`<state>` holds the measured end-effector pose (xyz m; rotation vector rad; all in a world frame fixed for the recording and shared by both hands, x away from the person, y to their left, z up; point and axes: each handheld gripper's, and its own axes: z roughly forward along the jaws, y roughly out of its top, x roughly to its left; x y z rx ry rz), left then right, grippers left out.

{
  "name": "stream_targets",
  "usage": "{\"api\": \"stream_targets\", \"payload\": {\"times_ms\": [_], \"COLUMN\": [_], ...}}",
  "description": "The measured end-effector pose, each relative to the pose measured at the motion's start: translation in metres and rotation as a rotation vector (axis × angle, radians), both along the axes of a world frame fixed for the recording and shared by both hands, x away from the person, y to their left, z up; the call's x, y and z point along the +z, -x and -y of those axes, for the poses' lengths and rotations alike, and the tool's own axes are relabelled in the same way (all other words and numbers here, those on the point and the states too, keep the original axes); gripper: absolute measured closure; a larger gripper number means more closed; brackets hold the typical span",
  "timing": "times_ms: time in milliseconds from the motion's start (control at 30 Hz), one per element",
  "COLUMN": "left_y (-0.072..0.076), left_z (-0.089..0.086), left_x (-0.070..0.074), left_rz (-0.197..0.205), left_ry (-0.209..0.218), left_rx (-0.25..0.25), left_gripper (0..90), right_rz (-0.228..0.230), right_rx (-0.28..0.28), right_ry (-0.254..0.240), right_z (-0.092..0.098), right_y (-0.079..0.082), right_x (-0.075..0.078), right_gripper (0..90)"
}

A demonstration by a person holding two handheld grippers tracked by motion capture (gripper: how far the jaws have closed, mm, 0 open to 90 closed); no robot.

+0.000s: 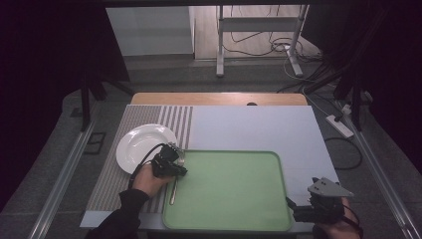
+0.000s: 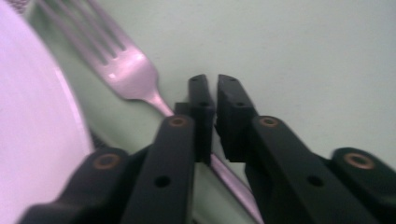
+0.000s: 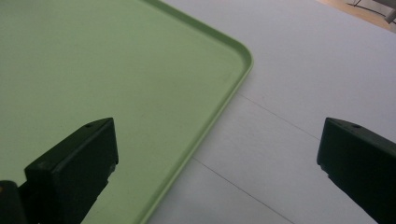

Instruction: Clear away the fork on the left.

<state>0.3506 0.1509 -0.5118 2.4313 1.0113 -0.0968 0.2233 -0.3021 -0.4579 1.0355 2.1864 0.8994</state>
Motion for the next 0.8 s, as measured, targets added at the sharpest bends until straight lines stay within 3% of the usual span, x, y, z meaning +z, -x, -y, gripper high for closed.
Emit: {"api": "stream_targets", "payload": {"times_ms": [100,200,400,800], "left_y": [0.003,0.006,0.009,0.019], "left_z": [0.001,0.002,-0.002,-0.011], "left_x": [0.005,0.010,0.015,0.024], "left_rz": [0.031,0.063,0.093,0.172], "left_ry": [0.029,0.033,0.070,0.078], "left_rx": [-0.021,-0.031,-0.039,-0.007], "left_gripper": [76.5,69.0,51.4,22.5], "right_rz": [0.001,0.001,0.000,0.000], "right_rx": [0.001,0.004,0.003,0.001], "right_ry": [-0.002,0.000,-0.001,-0.001], "right_z": [0.000,0.000,0.000,0.000], "right_y": [0.000,0.000,0.000,0.000], "right_x": [0.000,0.000,0.000,0.000], "right_gripper": [0.0,0.0,0.0,0.0]}}
